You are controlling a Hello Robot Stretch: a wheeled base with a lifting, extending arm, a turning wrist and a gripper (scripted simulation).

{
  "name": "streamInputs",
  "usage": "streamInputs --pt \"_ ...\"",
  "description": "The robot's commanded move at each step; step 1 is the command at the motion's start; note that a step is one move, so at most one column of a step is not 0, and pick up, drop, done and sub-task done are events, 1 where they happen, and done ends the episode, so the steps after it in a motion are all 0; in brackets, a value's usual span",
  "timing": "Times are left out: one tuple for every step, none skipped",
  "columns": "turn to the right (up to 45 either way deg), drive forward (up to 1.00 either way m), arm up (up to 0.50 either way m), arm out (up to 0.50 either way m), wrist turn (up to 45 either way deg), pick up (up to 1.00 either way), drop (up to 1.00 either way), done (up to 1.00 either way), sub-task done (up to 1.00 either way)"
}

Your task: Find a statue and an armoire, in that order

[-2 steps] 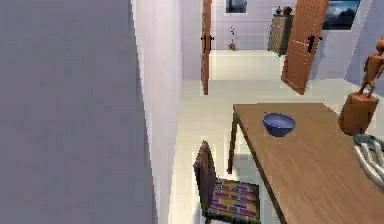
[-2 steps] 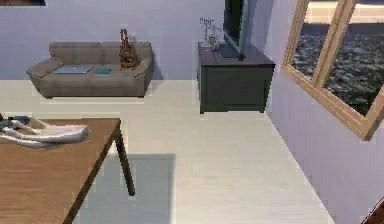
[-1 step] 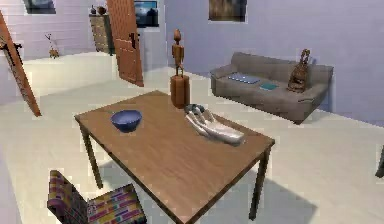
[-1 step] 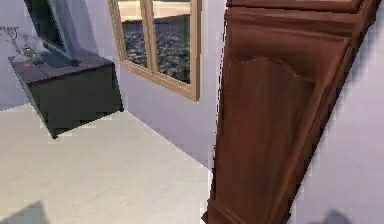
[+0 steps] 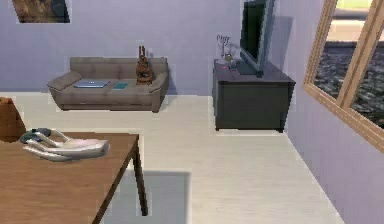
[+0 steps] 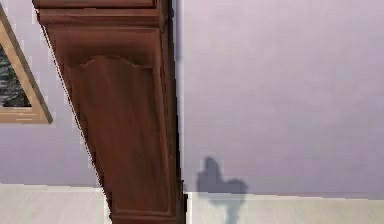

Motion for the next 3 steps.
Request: streamInputs --pt "3.0 0.00 0.00 0.00 0.0 0.00 0.00 0.00 0.00" --pt "0.0 0.15 0.00 0.00 0.0 0.00 0.00 0.00 0.00" --pt "0.0 1.00 0.00 0.00 0.0 0.00 0.00 0.00 0.00"
